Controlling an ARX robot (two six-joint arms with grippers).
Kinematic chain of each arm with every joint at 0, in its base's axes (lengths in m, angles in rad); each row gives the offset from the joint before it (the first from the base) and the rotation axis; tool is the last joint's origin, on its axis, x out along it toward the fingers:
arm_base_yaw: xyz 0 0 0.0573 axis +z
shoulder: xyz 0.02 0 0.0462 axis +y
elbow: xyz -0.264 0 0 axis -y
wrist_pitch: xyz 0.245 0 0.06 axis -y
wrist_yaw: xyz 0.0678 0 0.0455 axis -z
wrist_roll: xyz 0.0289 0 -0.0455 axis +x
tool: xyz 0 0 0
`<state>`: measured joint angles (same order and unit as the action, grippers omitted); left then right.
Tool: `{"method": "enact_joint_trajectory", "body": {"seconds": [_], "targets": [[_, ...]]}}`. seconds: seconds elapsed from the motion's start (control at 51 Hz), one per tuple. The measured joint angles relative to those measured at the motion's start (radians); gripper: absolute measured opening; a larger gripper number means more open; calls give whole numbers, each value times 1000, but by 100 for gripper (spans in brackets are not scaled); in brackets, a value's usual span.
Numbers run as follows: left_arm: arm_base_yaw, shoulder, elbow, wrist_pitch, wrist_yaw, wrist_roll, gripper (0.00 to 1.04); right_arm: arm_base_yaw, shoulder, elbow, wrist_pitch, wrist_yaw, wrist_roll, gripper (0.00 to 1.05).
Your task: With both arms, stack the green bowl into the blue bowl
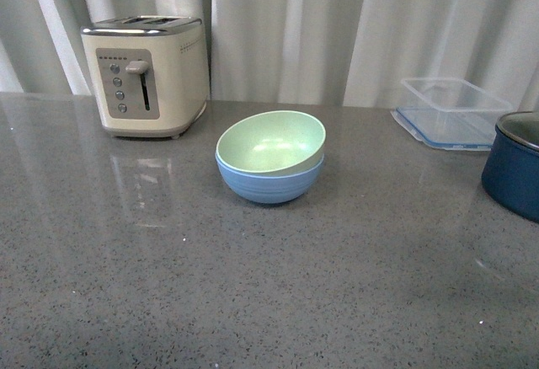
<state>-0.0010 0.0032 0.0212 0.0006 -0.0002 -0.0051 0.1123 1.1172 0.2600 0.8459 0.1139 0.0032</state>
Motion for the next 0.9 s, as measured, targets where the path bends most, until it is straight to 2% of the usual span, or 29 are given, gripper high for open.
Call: {"method": "enact_joint_trajectory", "body": {"seconds": [0.176,0.216,0.314,0.549,0.667,0.902], "targets": [[0,0,0,0,0,0,98,-35,-142,-103,-38,-41,0,1],[0,0,0,0,0,0,98,-71,-174,-121,-54,-95,0,1],[0,0,0,0,0,0,98,-109,-252,-157,-95,-105,0,1],[0,0,0,0,0,0,98,-110,-377,-199,-175,-112,0,1],[0,0,0,0,0,0,98,-110,-400,-243,-152,-112,0,1],[0,0,0,0,0,0,98,-110,-555,-255,-292,-112,0,1]]}}
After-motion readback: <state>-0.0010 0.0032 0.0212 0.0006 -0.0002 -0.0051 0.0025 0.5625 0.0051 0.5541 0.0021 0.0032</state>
